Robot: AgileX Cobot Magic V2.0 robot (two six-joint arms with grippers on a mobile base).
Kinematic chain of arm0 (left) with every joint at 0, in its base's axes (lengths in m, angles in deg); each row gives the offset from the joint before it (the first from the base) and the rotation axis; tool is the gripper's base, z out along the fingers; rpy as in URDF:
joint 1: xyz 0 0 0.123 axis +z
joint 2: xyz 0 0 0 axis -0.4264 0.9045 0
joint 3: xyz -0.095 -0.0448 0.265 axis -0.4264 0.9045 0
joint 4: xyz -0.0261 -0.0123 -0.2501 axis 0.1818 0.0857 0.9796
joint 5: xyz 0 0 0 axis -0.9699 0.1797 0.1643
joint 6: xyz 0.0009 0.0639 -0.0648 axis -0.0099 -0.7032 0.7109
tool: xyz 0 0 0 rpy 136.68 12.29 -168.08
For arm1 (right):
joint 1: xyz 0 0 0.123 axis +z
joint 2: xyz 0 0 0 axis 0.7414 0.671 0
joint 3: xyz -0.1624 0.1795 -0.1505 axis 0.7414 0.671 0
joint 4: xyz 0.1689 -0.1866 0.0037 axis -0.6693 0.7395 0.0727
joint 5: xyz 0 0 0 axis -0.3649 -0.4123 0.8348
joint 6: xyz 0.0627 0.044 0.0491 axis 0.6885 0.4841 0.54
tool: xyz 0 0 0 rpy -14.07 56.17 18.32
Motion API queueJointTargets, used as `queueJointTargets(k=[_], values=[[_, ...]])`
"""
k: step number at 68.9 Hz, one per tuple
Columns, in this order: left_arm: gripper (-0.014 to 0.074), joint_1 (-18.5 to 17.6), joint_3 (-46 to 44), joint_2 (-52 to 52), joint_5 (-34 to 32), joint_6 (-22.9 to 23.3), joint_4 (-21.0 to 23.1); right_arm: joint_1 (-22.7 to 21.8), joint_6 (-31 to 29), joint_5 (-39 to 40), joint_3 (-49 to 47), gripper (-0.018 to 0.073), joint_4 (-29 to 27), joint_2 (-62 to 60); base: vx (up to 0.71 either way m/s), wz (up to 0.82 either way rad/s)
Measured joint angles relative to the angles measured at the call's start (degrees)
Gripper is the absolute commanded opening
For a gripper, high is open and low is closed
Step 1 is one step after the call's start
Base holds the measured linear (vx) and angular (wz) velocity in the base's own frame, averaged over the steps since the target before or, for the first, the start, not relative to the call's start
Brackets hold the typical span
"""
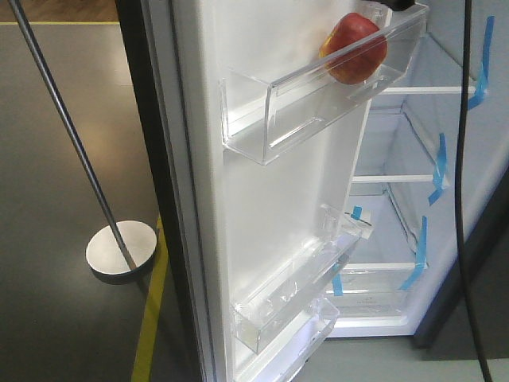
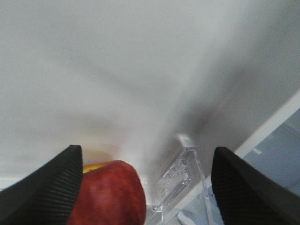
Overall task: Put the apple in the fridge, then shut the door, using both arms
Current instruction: 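Withdraw the open right gripper up and away from the door bin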
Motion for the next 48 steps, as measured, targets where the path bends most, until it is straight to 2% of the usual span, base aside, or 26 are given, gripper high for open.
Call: queueJointTargets(k=[25,48], values=[[-0.0008,0.00,0.00,0.00,0.00,0.00,0.00,0.00,0.27,-4.74,-0.07,-0.0017,-0.05,-7.96,0.00,0.00],[-0.0008,0.00,0.00,0.00,0.00,0.00,0.00,0.00,1.11,-10.79,2.28,-0.0006,-2.26,-15.34,0.00,0.00]])
